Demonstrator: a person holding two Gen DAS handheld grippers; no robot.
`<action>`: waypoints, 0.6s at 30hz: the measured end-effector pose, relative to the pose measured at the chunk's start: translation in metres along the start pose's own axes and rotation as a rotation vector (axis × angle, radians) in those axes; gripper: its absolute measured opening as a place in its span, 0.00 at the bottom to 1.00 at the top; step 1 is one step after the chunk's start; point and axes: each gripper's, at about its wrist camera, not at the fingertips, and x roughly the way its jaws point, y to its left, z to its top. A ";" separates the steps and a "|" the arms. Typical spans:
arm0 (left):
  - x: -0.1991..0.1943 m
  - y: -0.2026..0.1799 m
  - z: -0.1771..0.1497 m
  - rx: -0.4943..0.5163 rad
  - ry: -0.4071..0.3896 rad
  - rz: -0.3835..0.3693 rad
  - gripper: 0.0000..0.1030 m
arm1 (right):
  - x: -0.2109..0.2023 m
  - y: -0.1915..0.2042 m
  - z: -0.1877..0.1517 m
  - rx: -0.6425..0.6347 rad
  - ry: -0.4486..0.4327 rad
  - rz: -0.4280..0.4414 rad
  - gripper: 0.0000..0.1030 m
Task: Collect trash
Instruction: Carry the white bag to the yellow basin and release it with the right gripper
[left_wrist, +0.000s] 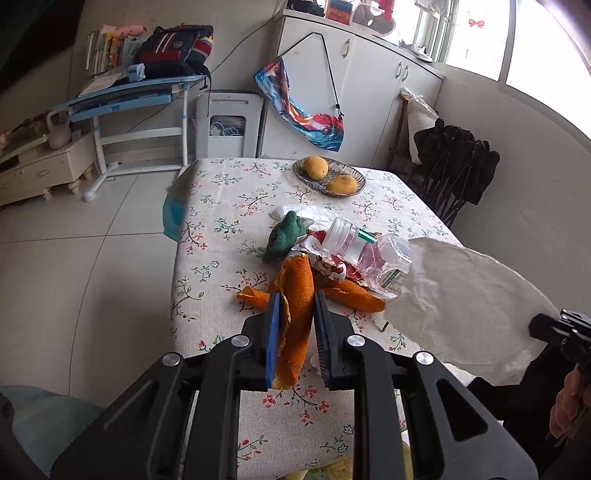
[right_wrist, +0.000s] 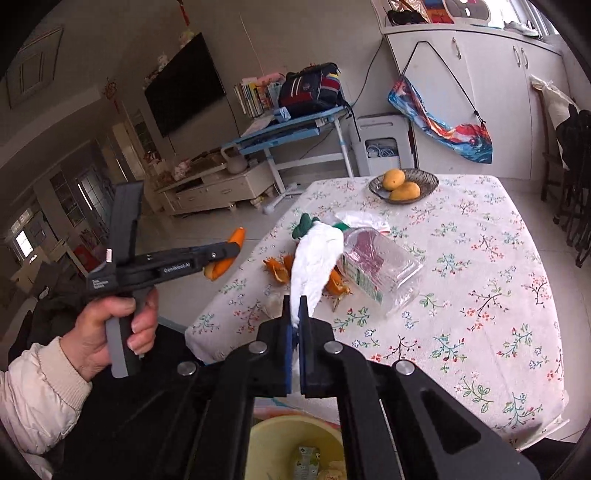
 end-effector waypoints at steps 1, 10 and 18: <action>-0.001 0.000 0.000 -0.001 -0.004 0.001 0.17 | -0.004 0.002 0.002 -0.003 -0.008 0.007 0.03; -0.017 -0.009 -0.007 0.020 -0.048 0.024 0.17 | -0.027 0.015 0.005 0.003 -0.018 0.079 0.03; -0.042 -0.020 -0.017 0.028 -0.097 0.046 0.17 | -0.031 0.031 -0.009 -0.012 0.072 0.165 0.03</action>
